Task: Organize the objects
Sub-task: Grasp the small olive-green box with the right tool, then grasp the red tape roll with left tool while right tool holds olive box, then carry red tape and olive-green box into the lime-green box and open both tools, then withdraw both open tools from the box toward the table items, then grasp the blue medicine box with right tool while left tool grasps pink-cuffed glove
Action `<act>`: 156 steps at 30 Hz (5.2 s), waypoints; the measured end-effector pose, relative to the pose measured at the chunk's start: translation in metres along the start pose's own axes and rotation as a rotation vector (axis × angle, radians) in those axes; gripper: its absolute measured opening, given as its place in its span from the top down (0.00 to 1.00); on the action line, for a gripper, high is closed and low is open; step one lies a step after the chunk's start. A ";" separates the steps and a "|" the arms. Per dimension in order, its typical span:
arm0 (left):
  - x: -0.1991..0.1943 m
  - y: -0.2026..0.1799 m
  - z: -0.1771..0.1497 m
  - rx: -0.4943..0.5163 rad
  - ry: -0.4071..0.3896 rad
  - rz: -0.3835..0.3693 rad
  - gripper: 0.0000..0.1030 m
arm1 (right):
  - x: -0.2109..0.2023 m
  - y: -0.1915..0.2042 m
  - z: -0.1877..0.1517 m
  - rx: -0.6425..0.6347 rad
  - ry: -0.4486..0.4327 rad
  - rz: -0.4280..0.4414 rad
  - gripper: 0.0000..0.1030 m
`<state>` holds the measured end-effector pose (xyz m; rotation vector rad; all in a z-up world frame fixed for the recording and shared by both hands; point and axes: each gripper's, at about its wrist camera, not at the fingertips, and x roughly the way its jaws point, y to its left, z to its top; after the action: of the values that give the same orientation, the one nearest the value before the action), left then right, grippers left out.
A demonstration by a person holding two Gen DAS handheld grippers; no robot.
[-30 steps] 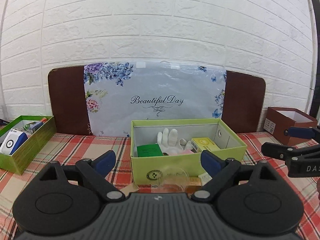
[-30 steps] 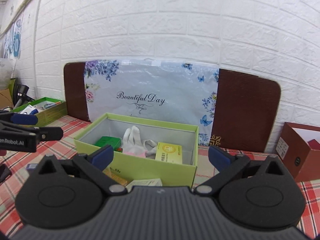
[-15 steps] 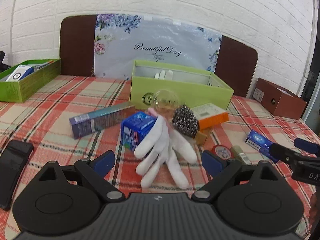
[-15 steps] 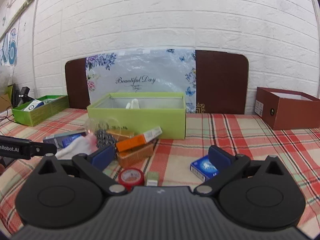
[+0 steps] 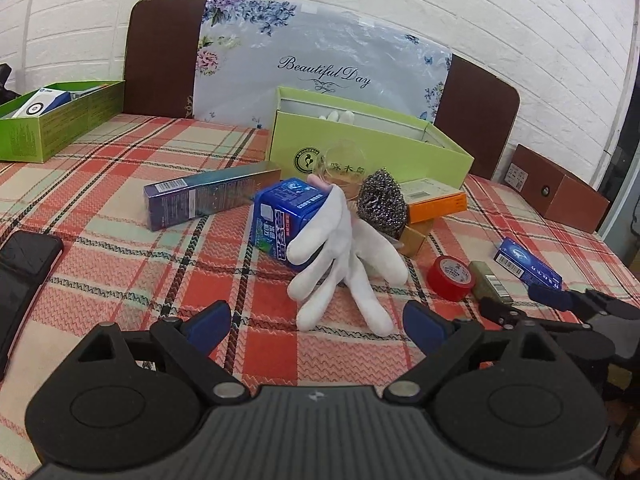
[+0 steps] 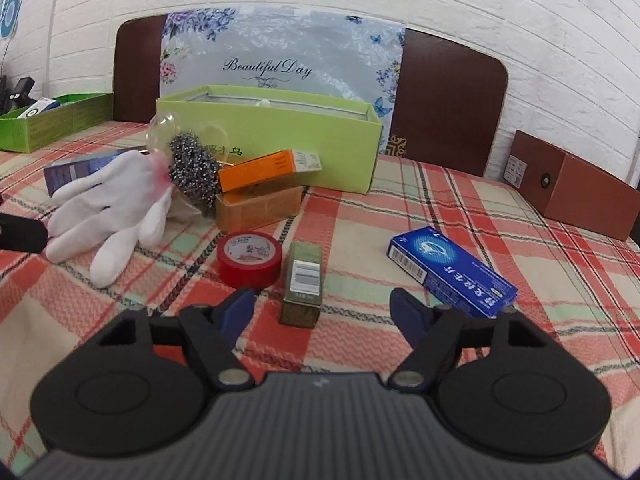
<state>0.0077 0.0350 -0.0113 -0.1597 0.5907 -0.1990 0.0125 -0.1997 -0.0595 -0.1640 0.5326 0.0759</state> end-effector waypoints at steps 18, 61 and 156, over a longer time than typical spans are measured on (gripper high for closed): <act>0.028 -0.055 0.022 0.100 0.023 -0.247 0.19 | -0.019 -0.012 -0.004 0.059 0.010 0.027 0.79; 0.070 -0.087 -0.004 0.279 0.137 -0.153 0.52 | -0.012 -0.036 -0.016 0.125 0.122 0.057 0.76; 0.056 -0.010 0.016 -0.022 0.166 -0.067 0.91 | -0.028 -0.042 -0.008 0.207 -0.108 0.128 0.00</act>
<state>0.0608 0.0141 -0.0260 -0.1857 0.7532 -0.2720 -0.0106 -0.2434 -0.0460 0.0758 0.4393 0.1527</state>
